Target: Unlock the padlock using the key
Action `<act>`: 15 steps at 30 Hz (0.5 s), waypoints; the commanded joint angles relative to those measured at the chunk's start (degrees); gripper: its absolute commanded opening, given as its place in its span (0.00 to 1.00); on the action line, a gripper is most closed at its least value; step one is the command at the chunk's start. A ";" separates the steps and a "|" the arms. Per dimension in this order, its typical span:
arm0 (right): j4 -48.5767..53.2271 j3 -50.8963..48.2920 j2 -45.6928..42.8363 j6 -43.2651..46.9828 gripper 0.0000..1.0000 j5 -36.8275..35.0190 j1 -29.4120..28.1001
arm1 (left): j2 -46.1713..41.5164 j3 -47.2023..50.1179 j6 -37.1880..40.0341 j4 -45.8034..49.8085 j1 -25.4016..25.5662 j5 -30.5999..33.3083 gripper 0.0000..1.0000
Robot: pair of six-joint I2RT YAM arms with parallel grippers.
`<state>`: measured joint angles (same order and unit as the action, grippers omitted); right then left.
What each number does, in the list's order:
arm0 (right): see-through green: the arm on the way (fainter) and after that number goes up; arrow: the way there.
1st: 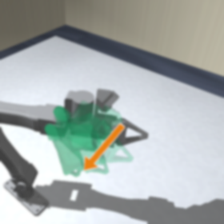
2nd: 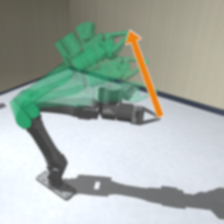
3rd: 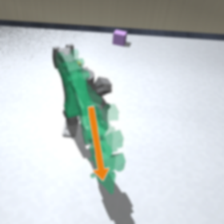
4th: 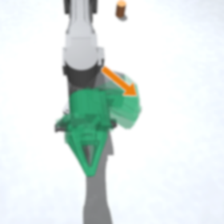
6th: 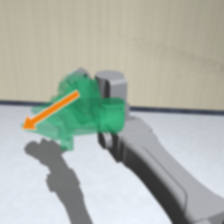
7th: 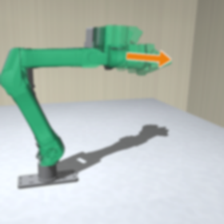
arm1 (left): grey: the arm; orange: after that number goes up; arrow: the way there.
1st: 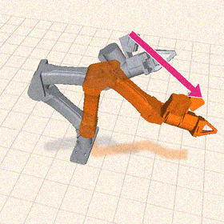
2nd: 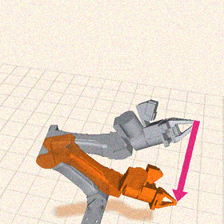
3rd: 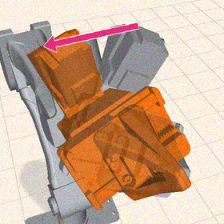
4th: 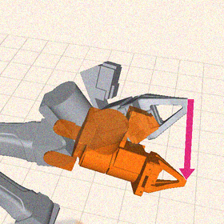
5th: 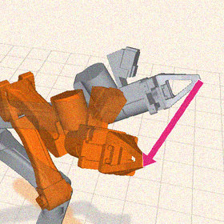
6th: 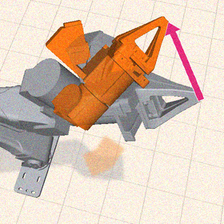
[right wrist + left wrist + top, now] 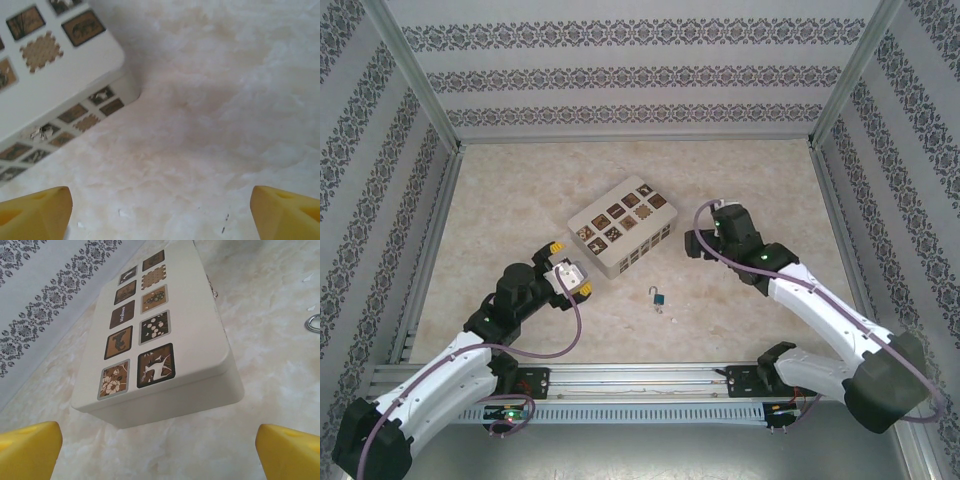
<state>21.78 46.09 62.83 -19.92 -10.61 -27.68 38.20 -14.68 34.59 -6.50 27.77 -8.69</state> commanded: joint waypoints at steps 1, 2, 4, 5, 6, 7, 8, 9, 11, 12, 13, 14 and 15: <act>-7.18 -1.44 -2.59 3.01 0.98 0.48 2.54 | -0.58 0.35 1.53 0.49 0.62 0.78 0.99; -8.53 -2.05 -3.16 3.45 0.98 0.72 3.31 | -0.56 0.35 1.69 0.56 0.62 0.85 0.99; -10.79 -3.18 -4.35 3.79 0.98 1.03 4.57 | -0.49 0.35 1.93 0.69 0.62 1.03 0.99; -11.74 -3.81 -4.99 3.97 0.98 1.31 5.15 | -0.49 0.35 1.93 0.70 0.62 1.04 0.99; -12.57 -4.41 -5.51 4.17 0.98 1.53 5.63 | -0.49 0.33 1.99 0.69 0.62 1.08 0.99; -13.14 -4.88 -5.97 4.27 0.98 1.63 5.99 | -0.41 0.31 1.97 0.65 0.62 1.12 0.99; -13.67 -5.48 -6.40 4.50 0.98 1.71 6.31 | -0.32 0.44 2.04 0.60 0.62 1.20 0.99; -14.17 -5.99 -6.71 4.71 0.98 1.81 6.73 | -0.18 0.44 2.06 0.53 0.66 1.26 0.99; -14.65 -6.76 -7.23 5.02 0.98 1.83 7.43 | -0.05 0.52 2.07 0.44 0.64 1.48 0.99; -14.95 -7.10 -7.44 5.24 0.99 1.81 7.79 | -0.05 0.60 2.06 0.36 0.62 1.86 0.99; -15.11 -7.44 -7.66 5.39 0.99 1.82 8.17 | -0.12 0.69 1.98 0.11 0.62 2.28 0.99; -15.57 -7.90 -7.88 5.78 0.98 1.82 8.54 | -0.14 0.78 1.65 -0.35 0.62 2.88 0.99; -16.20 -8.47 -8.14 6.36 0.98 1.74 8.89 | -0.22 0.92 1.26 -1.27 0.67 3.48 0.99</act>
<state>8.80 39.05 55.86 -15.57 -9.37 -19.59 38.24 -14.61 35.64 -6.50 27.77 -7.05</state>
